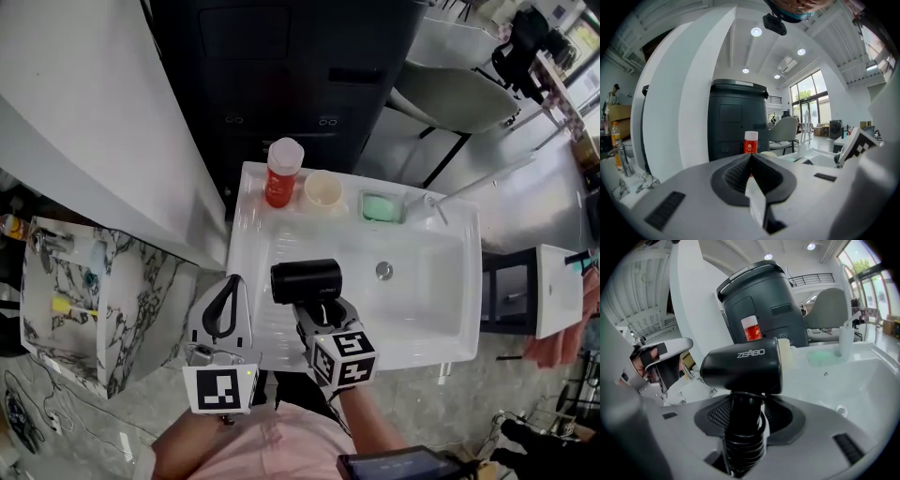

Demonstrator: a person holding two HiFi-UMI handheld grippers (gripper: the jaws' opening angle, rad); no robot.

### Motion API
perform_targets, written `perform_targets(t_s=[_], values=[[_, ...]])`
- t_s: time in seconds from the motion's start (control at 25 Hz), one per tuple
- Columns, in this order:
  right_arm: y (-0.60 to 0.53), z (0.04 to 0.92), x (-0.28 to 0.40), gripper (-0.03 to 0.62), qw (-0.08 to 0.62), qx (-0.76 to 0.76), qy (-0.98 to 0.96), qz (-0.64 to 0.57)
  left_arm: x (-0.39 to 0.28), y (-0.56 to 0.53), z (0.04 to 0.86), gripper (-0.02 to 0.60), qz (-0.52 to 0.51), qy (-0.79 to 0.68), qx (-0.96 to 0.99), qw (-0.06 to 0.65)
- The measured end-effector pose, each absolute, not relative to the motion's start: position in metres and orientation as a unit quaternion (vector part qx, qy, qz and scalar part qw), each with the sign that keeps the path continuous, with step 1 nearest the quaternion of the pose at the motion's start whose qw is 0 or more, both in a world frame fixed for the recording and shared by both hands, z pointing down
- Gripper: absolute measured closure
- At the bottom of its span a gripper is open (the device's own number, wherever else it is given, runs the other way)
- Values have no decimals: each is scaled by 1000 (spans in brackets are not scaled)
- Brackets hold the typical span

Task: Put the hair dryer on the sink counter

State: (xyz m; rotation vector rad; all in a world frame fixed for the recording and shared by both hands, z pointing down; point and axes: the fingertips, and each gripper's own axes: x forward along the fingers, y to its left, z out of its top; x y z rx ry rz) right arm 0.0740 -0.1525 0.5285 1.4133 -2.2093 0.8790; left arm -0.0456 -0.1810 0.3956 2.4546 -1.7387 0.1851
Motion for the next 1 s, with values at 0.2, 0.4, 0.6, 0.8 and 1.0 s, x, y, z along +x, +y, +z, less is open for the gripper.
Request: perform_targets(t_s=[0.2,0.4,0.6,0.8,1.0], values=[[-162,546,75,393,195,491,-771,355,-43,-193,403,572,67,-578,810,76],[-170,569,75,391,214,480,-750,403,-44,-206,409,572,71,-583,806,78],[-173,587,76,390,240,477,-724,437,-48,-213,413,572,74,-591,798,89],[-175,604,76,387,266,468,-707,458,-52,-221,418,572,77,-597,793,94],[-174,615,74,384,284,459,-698,471,-55,-223,420,572,78,-601,790,97]])
